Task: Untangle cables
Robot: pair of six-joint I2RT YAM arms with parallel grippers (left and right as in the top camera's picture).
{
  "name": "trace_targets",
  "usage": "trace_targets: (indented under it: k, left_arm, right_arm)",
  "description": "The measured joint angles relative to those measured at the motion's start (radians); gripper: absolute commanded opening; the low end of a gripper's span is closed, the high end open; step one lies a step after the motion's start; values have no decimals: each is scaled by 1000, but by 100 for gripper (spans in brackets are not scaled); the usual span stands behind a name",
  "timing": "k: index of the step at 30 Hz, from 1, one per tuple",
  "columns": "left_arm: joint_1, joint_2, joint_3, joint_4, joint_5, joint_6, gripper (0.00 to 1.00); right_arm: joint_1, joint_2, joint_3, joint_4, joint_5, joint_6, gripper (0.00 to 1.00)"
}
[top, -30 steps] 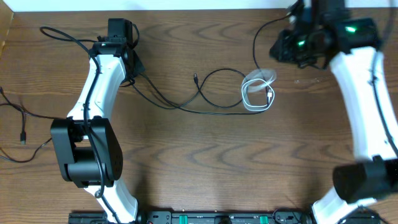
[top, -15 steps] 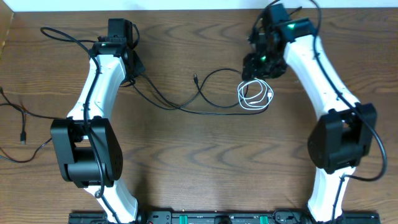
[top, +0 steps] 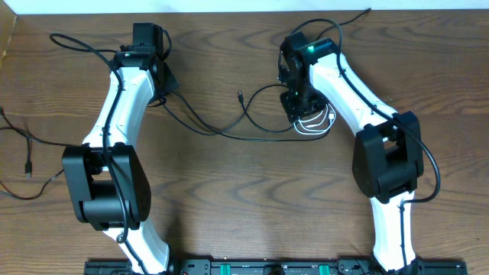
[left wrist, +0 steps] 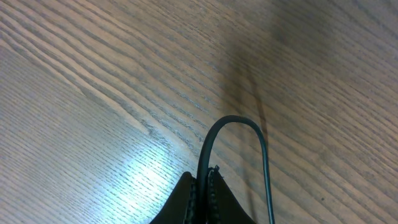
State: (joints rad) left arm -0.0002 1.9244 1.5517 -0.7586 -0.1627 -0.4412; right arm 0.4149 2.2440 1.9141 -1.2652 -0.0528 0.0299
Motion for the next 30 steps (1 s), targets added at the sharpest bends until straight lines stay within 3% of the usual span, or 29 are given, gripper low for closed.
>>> trace_targets:
  k: [16,20,23,30]
  left_arm:
    - [0,0,0,0,0,0,8]
    - [0,0,0,0,0,0,8]
    - [0,0,0,0,0,0,8]
    - [0,0,0,0,0,0,8]
  right_arm:
    - [0,101,-47,25,28,-20,33]
    - [0,80,-85,72,39,-20,21]
    - [0,64,-114,99,52,-24,1]
    - [-5,55,-122,104,31,-27,1]
